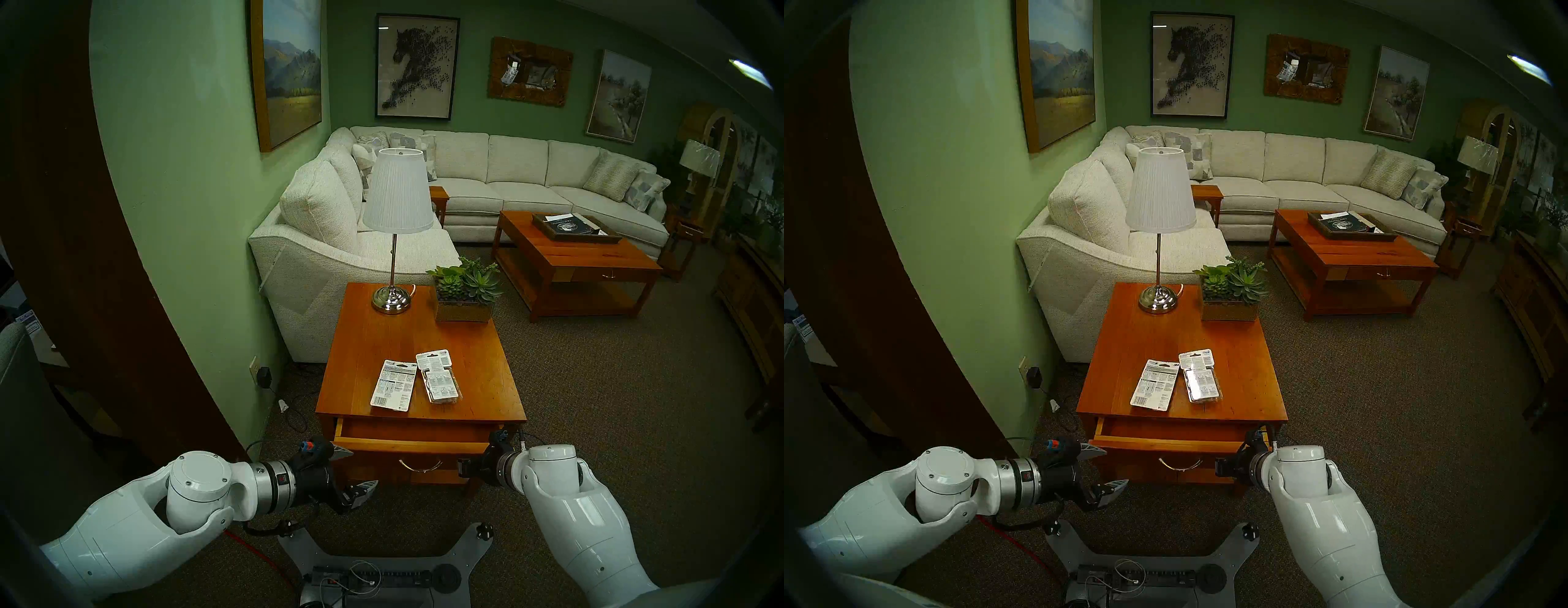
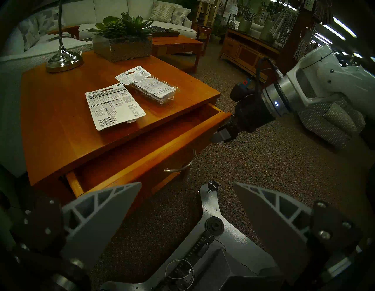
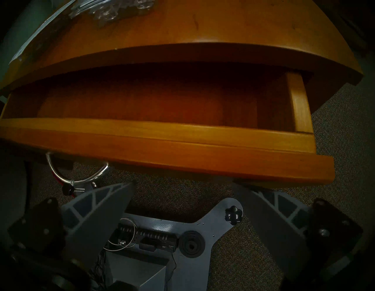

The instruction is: Open the drawer, take out the contents and close the drawer

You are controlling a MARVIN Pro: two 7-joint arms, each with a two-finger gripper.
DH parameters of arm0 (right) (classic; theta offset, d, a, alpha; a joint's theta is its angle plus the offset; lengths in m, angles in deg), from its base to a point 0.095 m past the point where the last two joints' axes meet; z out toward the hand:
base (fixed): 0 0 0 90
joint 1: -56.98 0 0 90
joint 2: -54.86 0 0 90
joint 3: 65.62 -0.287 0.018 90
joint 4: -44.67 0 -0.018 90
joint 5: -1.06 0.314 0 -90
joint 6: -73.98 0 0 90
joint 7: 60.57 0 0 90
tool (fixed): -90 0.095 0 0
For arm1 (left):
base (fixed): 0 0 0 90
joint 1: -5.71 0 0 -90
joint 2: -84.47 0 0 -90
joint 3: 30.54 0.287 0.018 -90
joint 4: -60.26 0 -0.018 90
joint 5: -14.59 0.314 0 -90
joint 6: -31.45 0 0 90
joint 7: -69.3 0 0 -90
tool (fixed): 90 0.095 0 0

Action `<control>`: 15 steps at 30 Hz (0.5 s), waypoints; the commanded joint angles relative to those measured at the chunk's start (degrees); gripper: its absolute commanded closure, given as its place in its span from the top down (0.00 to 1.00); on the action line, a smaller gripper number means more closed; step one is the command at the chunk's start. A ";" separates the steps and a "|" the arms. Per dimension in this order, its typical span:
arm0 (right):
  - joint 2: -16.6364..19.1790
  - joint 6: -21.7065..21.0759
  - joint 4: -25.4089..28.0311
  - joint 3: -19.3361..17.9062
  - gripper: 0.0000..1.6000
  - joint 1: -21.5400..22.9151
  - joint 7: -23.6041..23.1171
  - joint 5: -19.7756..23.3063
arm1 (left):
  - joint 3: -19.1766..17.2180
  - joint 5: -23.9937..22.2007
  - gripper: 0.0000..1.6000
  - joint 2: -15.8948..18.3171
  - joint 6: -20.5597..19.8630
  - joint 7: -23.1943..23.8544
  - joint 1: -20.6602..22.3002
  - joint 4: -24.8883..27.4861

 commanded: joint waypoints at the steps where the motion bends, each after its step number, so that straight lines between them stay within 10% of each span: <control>1: -1.81 1.87 -1.38 0.48 1.00 6.88 0.82 -1.05 | -0.42 -0.02 1.00 -0.16 0.36 0.08 0.79 1.09; 15: -4.07 3.63 -8.17 2.00 1.00 13.95 3.01 -3.47 | -0.45 0.00 1.00 -0.30 0.38 0.10 0.82 1.07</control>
